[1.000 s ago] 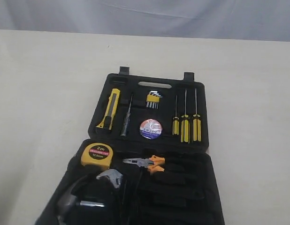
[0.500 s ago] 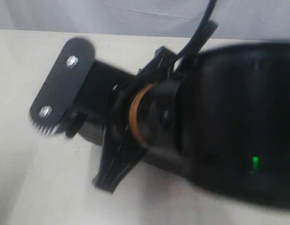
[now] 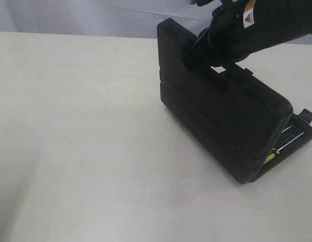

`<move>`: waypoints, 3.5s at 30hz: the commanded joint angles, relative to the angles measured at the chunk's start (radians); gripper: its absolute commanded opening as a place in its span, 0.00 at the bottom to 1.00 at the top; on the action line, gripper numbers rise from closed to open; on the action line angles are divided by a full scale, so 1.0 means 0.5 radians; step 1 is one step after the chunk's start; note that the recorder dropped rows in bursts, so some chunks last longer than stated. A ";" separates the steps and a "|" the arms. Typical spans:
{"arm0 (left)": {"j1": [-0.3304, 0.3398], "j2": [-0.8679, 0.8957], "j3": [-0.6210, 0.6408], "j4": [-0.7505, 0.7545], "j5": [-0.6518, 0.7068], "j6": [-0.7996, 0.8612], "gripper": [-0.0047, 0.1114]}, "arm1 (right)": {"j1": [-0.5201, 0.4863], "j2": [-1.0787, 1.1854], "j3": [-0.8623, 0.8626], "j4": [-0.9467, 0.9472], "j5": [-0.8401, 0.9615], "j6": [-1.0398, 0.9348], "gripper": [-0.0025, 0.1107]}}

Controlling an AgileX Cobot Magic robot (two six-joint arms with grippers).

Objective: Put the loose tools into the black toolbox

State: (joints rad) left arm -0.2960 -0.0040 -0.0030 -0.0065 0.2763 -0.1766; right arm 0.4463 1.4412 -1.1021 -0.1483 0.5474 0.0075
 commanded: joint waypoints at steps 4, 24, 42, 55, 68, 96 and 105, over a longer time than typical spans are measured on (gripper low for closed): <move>-0.009 0.008 0.006 0.013 -0.008 0.002 0.04 | -0.097 0.096 -0.002 0.297 -0.177 -0.299 0.02; -0.009 0.008 0.006 0.013 -0.008 0.002 0.04 | -0.801 0.807 0.296 0.297 -0.475 -0.039 0.02; -0.009 0.008 0.006 0.013 -0.008 0.002 0.04 | -0.744 1.059 0.342 0.297 -0.573 -0.015 0.15; -0.009 0.008 0.006 0.013 -0.008 0.002 0.04 | -0.744 0.418 0.342 0.297 -0.347 0.035 0.45; -0.009 0.008 0.006 0.013 -0.008 0.002 0.04 | -0.744 -0.082 0.345 0.297 -0.210 0.089 0.21; -0.009 0.008 0.006 0.013 -0.008 0.002 0.04 | -0.326 -1.056 1.009 0.297 -1.402 -0.121 0.02; -0.009 0.008 0.006 0.013 -0.008 0.002 0.04 | -0.326 -1.697 1.247 0.297 -1.375 0.025 0.02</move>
State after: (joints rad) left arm -0.2960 -0.0040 -0.0030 -0.0065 0.2763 -0.1766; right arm 0.2803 0.6835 -0.5060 0.0060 -0.1479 -0.0124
